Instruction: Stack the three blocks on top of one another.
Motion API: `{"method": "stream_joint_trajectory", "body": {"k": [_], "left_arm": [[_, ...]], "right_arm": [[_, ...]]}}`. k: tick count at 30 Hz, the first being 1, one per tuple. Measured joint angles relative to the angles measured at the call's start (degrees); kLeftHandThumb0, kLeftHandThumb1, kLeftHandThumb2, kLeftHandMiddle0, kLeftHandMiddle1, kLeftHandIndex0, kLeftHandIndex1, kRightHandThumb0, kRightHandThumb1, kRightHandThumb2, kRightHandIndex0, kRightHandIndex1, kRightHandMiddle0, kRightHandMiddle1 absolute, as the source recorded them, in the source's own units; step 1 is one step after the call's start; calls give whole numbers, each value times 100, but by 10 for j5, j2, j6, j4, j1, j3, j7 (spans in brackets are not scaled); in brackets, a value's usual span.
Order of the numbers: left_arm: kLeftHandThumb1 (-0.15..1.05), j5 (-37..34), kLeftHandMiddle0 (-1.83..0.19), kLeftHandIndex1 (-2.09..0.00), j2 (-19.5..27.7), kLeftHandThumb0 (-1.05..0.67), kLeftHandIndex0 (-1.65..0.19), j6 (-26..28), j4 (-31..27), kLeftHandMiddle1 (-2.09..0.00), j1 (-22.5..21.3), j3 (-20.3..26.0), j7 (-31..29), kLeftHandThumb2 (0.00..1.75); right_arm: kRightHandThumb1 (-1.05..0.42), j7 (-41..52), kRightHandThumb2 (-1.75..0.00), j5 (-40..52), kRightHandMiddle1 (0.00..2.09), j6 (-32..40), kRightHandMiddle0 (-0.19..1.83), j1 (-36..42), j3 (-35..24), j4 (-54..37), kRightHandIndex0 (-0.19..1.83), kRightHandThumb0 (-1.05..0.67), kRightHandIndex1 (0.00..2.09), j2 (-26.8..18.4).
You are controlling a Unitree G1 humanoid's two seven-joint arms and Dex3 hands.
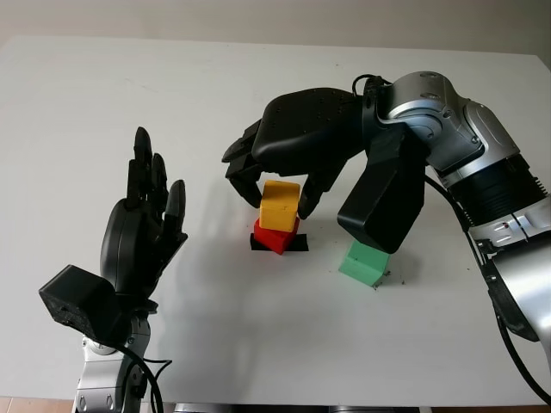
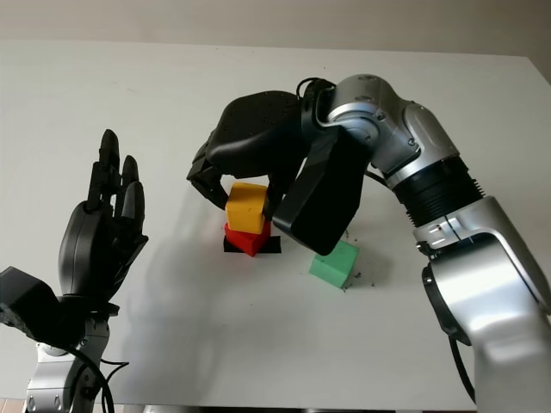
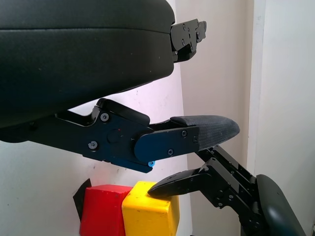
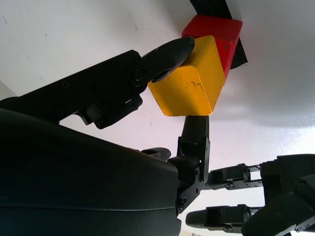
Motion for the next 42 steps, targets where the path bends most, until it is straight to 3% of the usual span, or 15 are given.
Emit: {"method": "stream_joint_trajectory", "body": {"k": [4, 5, 8, 11, 23, 28, 33, 42], "left_arm": [[105, 1, 19, 0, 0, -67, 19, 0, 0, 0, 0, 0, -1, 56], [105, 1, 19, 0, 0, -67, 19, 0, 0, 0, 0, 0, -1, 56], [105, 2, 19, 0, 0, -67, 19, 0, 0, 0, 0, 0, -1, 56], [105, 2, 19, 0, 0, -67, 19, 0, 0, 0, 0, 0, -1, 56], [105, -1, 19, 0, 0, -68, 19, 0, 0, 0, 0, 1, 0, 55], [105, 1, 19, 0, -1, -66, 19, -3, 0, 0, 0, 1, 1, 56], [105, 1, 19, 0, -1, -67, 19, -5, 0, 0, 0, 2, -1, 55], [105, -9, 19, 0, 0, -67, 19, -1, 3, 0, -2, 7, -4, 54]], "right_arm": [[-103, 18, -6, 0, 138, 3, 10, -1, 2, 0, 12, -38, 1, 0], [-101, 24, -5, 0, 107, 3, -4, -1, 4, 0, 0, -43, 1, 0], [-93, 39, -5, -6, 39, 3, -4, -1, 14, -3, -16, -59, 2, -1], [-91, 45, -5, -10, 19, 2, -8, -1, 16, -10, -19, -67, 0, -4], [-92, 85, -5, 66, 0, 21, -19, 7, -5, -34, -19, -71, 0, -21], [-91, 41, -5, 99, 5, 59, -10, 26, -79, -61, -19, -65, 0, -59], [-93, -16, -6, 107, 8, 78, -4, 60, -161, -82, -19, -66, 0, -128], [-98, -78, -6, 161, 13, 88, 10, 225, -277, -127, -17, -62, 3, -213]]}}
